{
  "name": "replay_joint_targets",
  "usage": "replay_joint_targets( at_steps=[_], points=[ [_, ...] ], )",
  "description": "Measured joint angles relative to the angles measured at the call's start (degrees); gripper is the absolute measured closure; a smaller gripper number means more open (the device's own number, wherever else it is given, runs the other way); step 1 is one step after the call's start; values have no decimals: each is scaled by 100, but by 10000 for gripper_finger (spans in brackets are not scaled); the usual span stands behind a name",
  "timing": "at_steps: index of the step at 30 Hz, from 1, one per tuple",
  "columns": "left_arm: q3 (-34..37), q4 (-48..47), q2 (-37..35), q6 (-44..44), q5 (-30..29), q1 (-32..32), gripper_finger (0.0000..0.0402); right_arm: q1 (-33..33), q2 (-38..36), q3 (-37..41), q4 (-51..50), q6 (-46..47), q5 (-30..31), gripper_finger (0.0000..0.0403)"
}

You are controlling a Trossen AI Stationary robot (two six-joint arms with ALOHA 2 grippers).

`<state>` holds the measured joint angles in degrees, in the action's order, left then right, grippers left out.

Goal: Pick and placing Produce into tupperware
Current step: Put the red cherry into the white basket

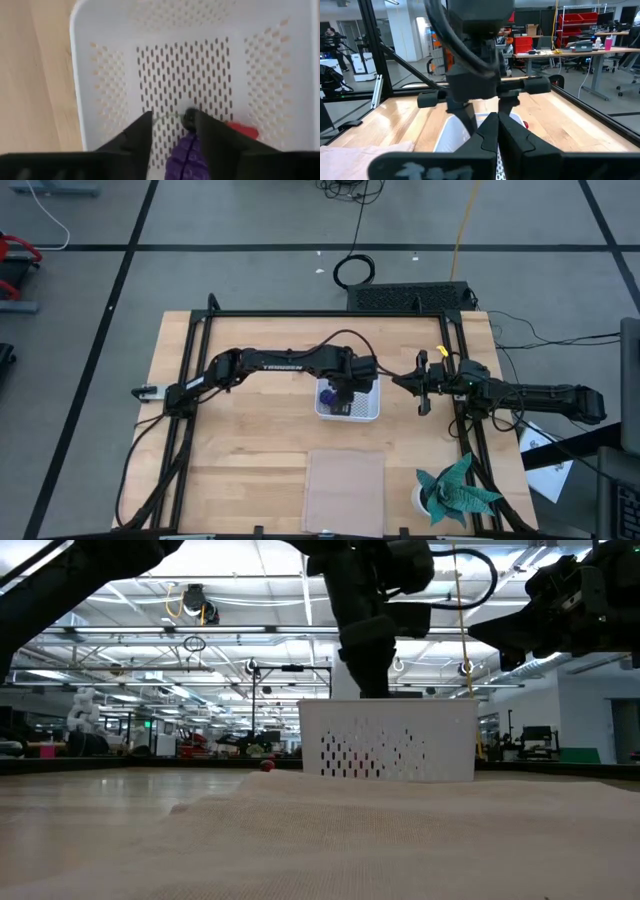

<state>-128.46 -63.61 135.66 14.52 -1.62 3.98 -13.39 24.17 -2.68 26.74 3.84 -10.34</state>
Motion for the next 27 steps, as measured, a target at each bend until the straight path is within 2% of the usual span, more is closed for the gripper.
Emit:
replay_joint_targets(
  at_steps=[5,7,12,16,22,27],
  points=[
    [75,-42,0,19,-3,3,364,0,-1,-1,0,0,0,403],
    [128,-54,4,5,-2,3,391,0,1,0,0,0,0,403],
    [131,-51,4,214,-3,-1,384,0,1,-2,0,0,-1,403],
    [131,-96,-100,208,-81,-1,398,0,-1,-1,1,0,0,403],
    [131,-318,-604,240,-453,13,400,0,1,-1,-4,0,-1,403],
    [131,-258,-1104,187,-497,124,400,0,1,-2,-3,0,-1,403]
  ],
)
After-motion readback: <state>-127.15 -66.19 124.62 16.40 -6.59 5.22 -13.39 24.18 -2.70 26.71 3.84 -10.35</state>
